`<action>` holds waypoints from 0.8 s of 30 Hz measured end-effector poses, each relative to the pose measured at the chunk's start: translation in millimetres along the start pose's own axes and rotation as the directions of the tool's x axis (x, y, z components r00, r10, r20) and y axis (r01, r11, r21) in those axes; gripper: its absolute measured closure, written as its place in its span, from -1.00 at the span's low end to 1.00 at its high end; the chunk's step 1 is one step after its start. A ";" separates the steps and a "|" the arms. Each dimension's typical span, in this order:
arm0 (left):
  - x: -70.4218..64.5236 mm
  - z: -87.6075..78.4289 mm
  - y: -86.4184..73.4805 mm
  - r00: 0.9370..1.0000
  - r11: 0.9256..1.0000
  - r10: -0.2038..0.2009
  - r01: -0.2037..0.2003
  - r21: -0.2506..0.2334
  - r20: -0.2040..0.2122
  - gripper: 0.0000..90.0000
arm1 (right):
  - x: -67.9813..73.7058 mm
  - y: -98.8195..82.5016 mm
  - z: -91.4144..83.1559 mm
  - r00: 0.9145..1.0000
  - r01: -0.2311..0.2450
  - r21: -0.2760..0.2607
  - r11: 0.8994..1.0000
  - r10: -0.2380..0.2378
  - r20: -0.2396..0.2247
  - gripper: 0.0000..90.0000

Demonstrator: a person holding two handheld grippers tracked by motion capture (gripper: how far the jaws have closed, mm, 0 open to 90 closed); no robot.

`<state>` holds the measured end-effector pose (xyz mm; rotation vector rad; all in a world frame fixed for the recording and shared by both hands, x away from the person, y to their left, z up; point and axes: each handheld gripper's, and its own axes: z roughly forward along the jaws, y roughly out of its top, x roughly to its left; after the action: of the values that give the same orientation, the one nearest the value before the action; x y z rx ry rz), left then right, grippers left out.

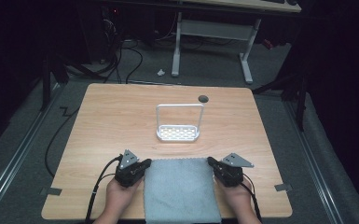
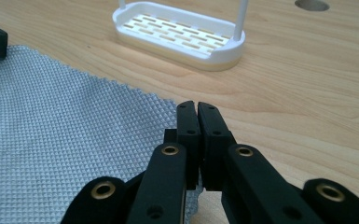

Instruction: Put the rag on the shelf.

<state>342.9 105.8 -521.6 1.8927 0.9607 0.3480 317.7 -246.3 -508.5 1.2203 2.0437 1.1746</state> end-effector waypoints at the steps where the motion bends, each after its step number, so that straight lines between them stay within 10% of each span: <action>1: -0.9 -1.2 0.5 1.000 1.000 0.004 -0.004 -0.011 -0.004 0.96 | 0.0 0.4 -1.4 1.000 -0.001 -0.009 1.000 0.001 0.000 0.98; 8: -8.1 -11.7 5.2 0.998 0.996 0.035 -0.038 -0.076 -0.043 0.96 | 3.2 3.3 -9.4 1.000 0.005 -0.060 0.998 -0.004 0.019 0.98; 24: -10.5 -28.5 27.8 0.994 0.977 -0.043 0.021 -0.212 -0.103 0.96 | 16.7 31.0 -16.0 0.997 0.018 -0.184 0.983 -0.003 0.083 0.98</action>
<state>332.2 109.1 -481.9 1.6777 0.9835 0.5161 311.9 -231.3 -473.3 1.1468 1.8349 1.2567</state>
